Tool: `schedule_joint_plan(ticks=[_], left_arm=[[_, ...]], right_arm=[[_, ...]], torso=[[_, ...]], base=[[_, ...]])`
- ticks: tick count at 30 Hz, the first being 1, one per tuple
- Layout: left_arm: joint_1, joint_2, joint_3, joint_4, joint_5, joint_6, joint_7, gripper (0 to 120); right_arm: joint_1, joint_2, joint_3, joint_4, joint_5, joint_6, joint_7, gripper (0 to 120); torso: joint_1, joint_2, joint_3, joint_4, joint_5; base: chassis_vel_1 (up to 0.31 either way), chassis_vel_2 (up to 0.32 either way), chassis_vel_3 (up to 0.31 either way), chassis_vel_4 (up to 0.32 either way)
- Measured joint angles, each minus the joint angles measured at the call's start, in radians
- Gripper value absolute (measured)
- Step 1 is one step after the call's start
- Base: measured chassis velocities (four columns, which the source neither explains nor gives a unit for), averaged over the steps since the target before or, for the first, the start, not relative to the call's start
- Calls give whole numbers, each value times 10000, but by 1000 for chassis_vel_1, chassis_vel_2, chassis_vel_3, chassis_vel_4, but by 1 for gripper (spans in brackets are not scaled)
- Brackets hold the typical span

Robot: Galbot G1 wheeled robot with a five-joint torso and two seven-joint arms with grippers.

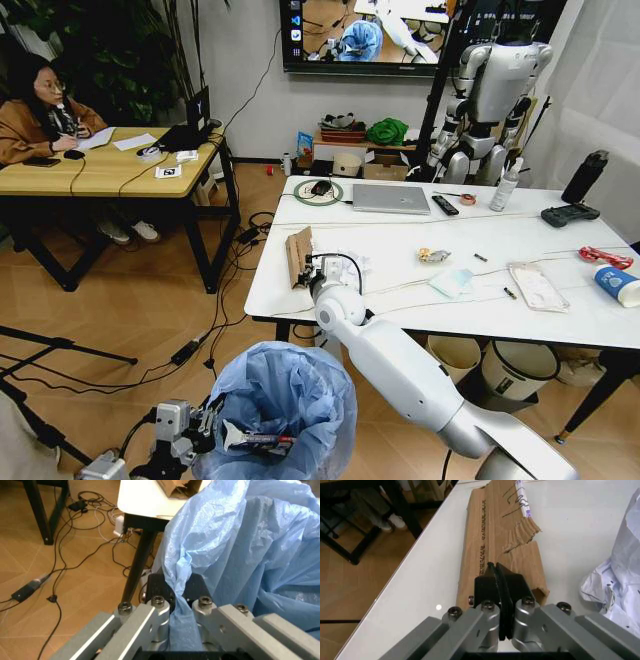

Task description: Pick up the trash bin and place the trash from the table into it.

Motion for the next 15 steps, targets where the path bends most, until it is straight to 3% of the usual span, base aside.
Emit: schedule_joint_plan(ticks=[15], left_arm=[[-29, -1, 7, 42, -28, 0, 4, 0]], right_arm=[[-63, 22, -23, -77, -12, 90, -233, 0]], torso=[[0, 0, 0, 0, 0]], base=[[0, 0, 0, 0]])
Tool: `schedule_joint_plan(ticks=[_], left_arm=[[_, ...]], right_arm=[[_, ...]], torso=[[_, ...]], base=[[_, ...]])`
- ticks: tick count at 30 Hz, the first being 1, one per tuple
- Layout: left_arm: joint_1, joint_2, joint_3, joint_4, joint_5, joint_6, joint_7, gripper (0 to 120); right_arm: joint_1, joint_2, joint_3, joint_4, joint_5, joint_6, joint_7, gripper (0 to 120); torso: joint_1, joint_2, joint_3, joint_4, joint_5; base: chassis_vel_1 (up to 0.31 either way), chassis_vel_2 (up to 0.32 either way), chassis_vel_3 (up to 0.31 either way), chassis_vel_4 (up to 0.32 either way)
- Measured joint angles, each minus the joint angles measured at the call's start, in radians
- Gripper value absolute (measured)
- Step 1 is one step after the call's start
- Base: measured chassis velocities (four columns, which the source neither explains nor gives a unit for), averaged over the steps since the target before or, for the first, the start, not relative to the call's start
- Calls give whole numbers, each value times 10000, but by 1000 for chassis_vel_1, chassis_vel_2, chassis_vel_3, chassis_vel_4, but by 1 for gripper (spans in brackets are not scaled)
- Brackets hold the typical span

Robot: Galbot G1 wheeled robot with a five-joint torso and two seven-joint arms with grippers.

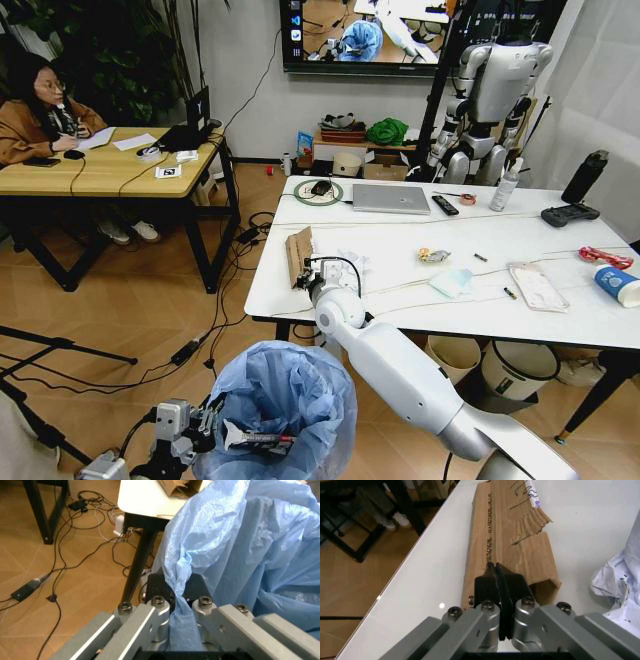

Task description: Pick up the trash bin and place the trash from the table into it.

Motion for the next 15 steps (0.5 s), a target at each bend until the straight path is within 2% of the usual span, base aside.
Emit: schedule_joint_plan(ticks=[6, 15], left_arm=[[-6, 0, -1, 16, -6, 0, 0, 0], [-76, -5, 18, 31, -2, 0, 1, 0]], right_arm=[[-6, -33, 96, 217, -187, -2, -110, 0], [165, -189, 181, 755, -90, -184, -18, 34]], torso=[[0, 0, 0, 0, 0], [-2, 0, 0, 0, 0]], base=[[0, 0, 0, 0], [0, 0, 0, 0]])
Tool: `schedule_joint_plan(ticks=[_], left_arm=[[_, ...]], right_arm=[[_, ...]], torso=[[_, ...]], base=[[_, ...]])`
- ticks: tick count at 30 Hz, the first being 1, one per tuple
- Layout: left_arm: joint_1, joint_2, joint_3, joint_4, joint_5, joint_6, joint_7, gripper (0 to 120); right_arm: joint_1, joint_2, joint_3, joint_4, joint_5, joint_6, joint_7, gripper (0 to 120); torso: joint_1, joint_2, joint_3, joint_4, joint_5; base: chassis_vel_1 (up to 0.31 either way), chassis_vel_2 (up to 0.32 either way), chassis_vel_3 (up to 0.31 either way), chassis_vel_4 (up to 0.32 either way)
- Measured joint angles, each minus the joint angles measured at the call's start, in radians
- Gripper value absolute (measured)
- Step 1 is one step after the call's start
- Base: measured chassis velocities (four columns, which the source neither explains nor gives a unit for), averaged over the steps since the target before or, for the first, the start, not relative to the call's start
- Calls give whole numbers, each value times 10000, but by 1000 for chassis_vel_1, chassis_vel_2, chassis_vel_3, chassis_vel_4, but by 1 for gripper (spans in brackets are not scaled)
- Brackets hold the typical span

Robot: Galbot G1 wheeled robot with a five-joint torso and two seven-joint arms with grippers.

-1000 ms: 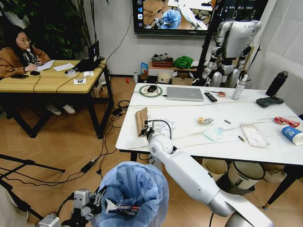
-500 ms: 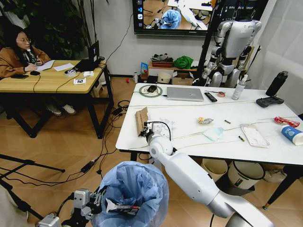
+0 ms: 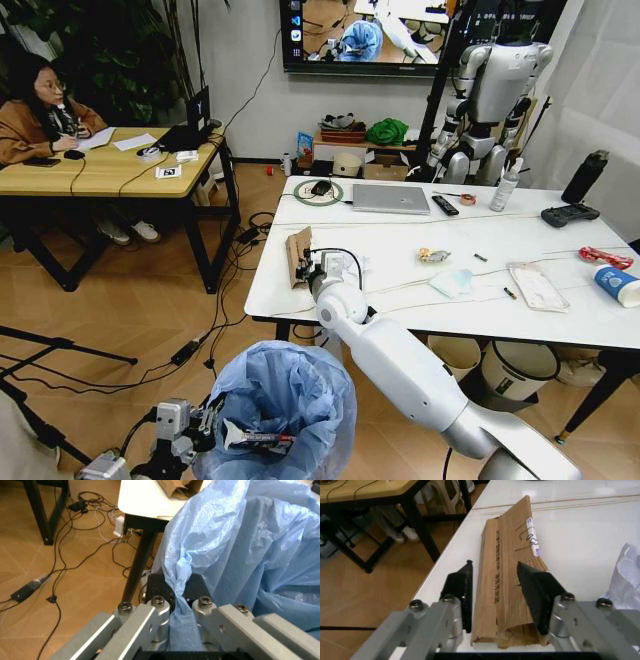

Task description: Pick up the trash bin and place the trash from the table into it.

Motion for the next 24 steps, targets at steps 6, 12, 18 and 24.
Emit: schedule_joint_plan(ticks=[6, 12, 18, 24], left_arm=[[-20, -18, 7, 0, 11, 0, 0, 0], [12, -33, 25, 0, 44, -1, 4, 0], [35, -41, 35, -5, 57, -5, 14, 0], [38, -59, 44, -14, 72, -10, 21, 0]], right_arm=[[8, -3, 135, -97, 5, -28, -120, 56], [6, -11, 264, -209, -1, -50, -186, 77], [2, -34, 384, -281, -2, -81, -322, 98], [9, 19, 575, -539, 5, -130, -572, 100]], torso=[[0, 0, 0, 0, 0], [0, 0, 0, 0, 0], [1, 0, 0, 0, 0], [1, 0, 0, 0, 1]], base=[[0, 0, 0, 0], [0, 0, 0, 0], [0, 0, 0, 0], [0, 0, 0, 0]])
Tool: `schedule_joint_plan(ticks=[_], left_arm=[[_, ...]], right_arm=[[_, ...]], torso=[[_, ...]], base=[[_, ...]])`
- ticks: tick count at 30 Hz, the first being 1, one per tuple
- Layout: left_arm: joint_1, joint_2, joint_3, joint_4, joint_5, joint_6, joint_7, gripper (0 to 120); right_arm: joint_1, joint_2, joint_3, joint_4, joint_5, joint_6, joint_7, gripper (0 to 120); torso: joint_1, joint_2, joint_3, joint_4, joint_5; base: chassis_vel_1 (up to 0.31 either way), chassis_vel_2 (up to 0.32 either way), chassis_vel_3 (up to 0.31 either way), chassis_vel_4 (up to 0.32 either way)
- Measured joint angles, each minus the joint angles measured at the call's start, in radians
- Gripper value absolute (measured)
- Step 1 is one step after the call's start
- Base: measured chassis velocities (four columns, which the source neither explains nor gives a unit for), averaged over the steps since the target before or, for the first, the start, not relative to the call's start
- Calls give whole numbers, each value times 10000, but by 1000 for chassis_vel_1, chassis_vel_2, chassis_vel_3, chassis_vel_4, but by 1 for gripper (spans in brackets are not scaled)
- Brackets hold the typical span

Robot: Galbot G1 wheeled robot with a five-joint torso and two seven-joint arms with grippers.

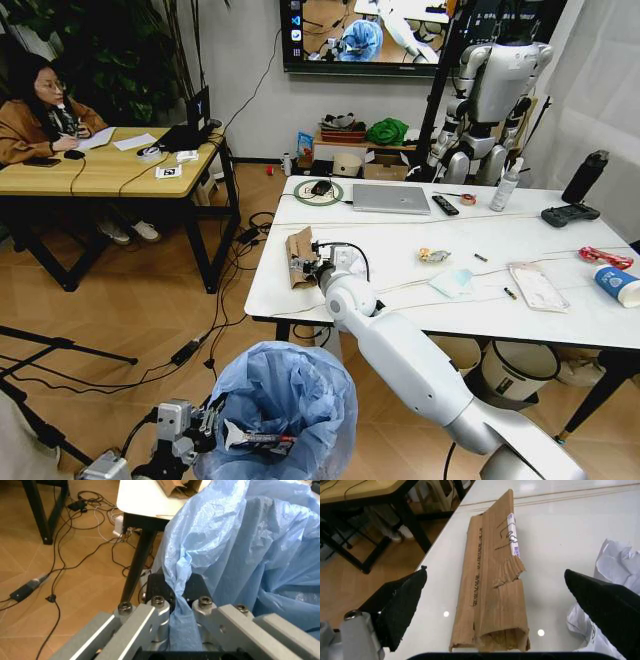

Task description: Pick up the trash bin and place the trash from the table into it.

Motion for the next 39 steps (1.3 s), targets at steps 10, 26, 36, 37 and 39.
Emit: schedule_joint_plan(ticks=[10, 26, 36, 37, 39], left_arm=[[89, -53, -18, 0, 49, -29, 22, 0], [89, -104, -5, -5, 115, -40, 32, 0], [86, -122, -6, -4, 116, -35, 31, 0], [85, -128, -5, -4, 115, -35, 30, 0], [93, -129, -13, -3, 114, -35, 30, 0]], right_arm=[[81, 202, 441, -993, -335, -3, -899, 100], [107, 398, 821, -2202, -685, 394, -2123, 100], [221, 600, 799, -2748, -816, 560, -2339, 100], [256, 651, 800, -2883, -844, 602, -2388, 100], [319, 731, 799, -3105, -894, 676, -2499, 98]], torso=[[0, 0, 0, 0, 0], [0, 0, 0, 0, 0], [0, 0, 0, 0, -4], [1, 0, 0, 0, -4], [0, 0, 0, 0, -3]], base=[[0, 0, 0, 0], [0, 0, 0, 0], [0, 0, 0, 0], [0, 0, 0, 0], [0, 0, 0, 0]])
